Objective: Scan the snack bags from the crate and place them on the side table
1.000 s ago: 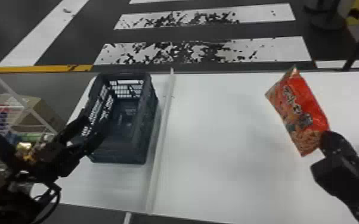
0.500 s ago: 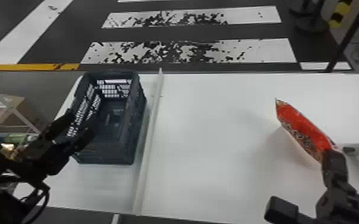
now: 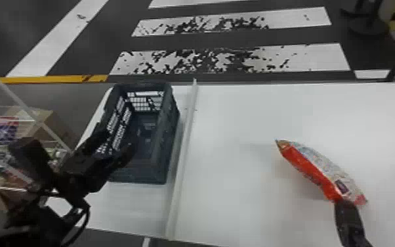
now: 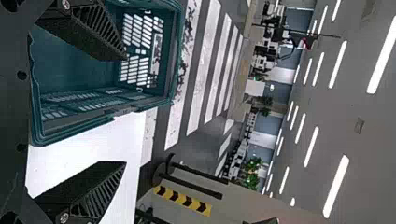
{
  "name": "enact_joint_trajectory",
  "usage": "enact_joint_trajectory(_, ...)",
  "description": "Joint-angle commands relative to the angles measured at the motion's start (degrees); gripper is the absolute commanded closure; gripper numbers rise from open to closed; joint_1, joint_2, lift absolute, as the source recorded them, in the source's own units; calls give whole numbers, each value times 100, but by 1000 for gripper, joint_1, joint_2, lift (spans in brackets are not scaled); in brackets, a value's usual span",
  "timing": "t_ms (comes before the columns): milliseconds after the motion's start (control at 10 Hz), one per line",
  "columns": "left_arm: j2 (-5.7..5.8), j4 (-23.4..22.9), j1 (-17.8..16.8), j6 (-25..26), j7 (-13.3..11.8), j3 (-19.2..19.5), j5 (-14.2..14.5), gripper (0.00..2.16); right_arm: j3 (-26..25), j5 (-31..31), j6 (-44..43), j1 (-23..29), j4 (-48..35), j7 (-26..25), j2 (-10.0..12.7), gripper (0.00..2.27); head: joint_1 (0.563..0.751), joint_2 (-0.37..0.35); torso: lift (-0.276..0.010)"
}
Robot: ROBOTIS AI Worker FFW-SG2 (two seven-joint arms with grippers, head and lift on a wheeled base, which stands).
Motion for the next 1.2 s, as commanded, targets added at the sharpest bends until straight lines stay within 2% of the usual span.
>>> enact_joint_trajectory(0,-32,-10,0,29,89,-40,-18,80,22,-645,-200,-4,-269,134,-49,178,695,247,-94)
enact_joint_trajectory(100,-32,-10,0,29,89,-40,-27,80,-84,-1234,-358,31,-577,319,-85,-2,695,268,-94)
enact_joint_trajectory(200,-32,-1,0,29,98,-40,-45,80,-400,-1955,-780,154,-937,547,-85,16,695,288,-94)
enact_joint_trajectory(300,-32,17,0,47,98,-40,-45,80,-892,-2974,-1308,339,-1332,873,-49,60,695,314,-94)
enact_joint_trajectory(400,-32,25,0,47,98,-31,-45,80,-1393,-3880,-1747,479,-1640,1312,82,66,695,350,-94)
enact_joint_trajectory(600,-32,61,0,47,89,-31,-45,80,-2184,-5321,-2151,550,-1860,1945,408,76,695,350,-94)
enact_joint_trajectory(700,-32,69,9,47,80,-31,-45,80,-2527,-5875,-2222,541,-1833,2261,636,76,695,350,-94)
enact_joint_trajectory(800,-32,78,9,47,80,-31,-45,80,-2782,-6332,-2169,497,-1728,2560,768,76,695,350,-94)
enact_joint_trajectory(1000,-32,78,9,47,80,-40,-54,80,-3107,-6912,-2169,453,-1482,2903,926,107,695,350,-94)
enact_joint_trajectory(1100,-32,69,9,117,80,-40,-54,80,-3160,-7009,-2169,453,-1438,2947,953,505,695,350,-94)
